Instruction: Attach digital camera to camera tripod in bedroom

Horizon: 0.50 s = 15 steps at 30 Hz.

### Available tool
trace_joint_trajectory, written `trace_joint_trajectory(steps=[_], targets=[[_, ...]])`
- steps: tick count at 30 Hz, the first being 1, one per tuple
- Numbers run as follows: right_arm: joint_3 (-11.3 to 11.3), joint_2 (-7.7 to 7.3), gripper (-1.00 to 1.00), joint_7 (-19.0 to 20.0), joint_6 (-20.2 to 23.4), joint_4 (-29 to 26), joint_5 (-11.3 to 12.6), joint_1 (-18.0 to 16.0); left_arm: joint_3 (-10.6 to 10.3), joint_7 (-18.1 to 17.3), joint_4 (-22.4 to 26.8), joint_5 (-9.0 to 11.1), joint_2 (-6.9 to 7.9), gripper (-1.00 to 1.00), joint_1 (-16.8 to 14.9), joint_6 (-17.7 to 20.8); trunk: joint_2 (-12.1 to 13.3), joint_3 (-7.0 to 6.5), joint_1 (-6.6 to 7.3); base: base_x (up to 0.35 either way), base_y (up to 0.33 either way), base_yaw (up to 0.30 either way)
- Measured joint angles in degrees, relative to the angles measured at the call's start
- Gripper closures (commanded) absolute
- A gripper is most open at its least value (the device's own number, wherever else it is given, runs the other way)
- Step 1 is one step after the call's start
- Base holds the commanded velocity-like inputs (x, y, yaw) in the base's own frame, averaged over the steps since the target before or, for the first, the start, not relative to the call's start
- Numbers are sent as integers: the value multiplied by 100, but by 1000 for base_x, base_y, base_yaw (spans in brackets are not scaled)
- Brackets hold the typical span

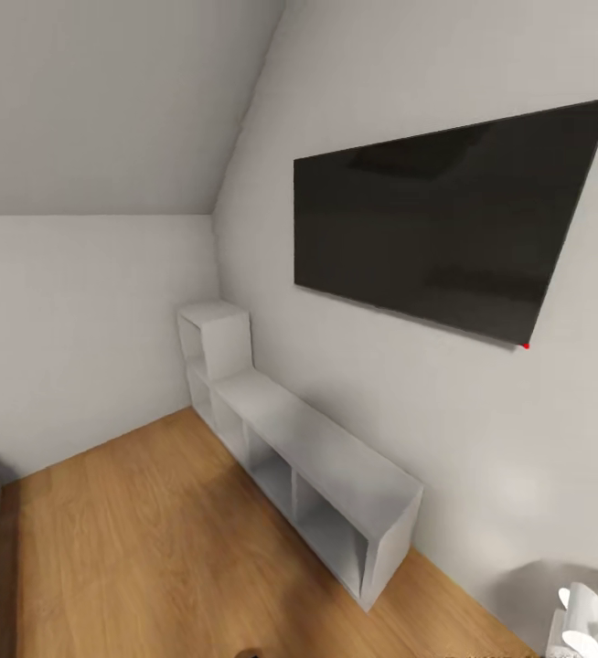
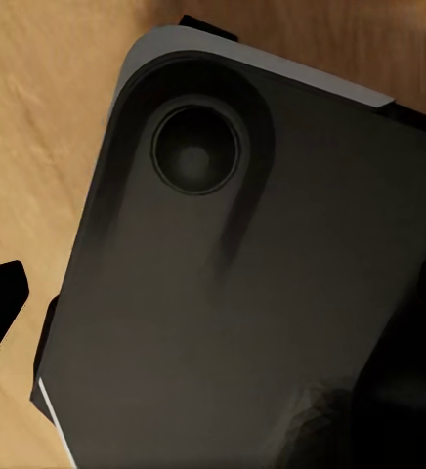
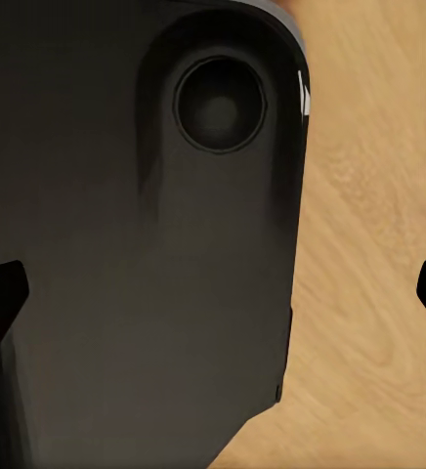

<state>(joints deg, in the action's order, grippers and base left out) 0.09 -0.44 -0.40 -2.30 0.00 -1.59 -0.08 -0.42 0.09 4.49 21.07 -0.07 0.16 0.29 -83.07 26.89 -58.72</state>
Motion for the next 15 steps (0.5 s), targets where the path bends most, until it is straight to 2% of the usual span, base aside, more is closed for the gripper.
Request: trace_joint_trajectory(steps=[5, 15], targets=[[0, 0, -100, 0, 0, 0, 0, 0, -3, -5, 0, -18, -1, -100, 0, 2, 0, 0, -1, 103, -68, -294], [-4, 14, -100, 0, 0, 0, -4, 0, 2, -2, -6, -8, 13, -100, 0, -3, 1, 0, -1, 11, -8, -294]])
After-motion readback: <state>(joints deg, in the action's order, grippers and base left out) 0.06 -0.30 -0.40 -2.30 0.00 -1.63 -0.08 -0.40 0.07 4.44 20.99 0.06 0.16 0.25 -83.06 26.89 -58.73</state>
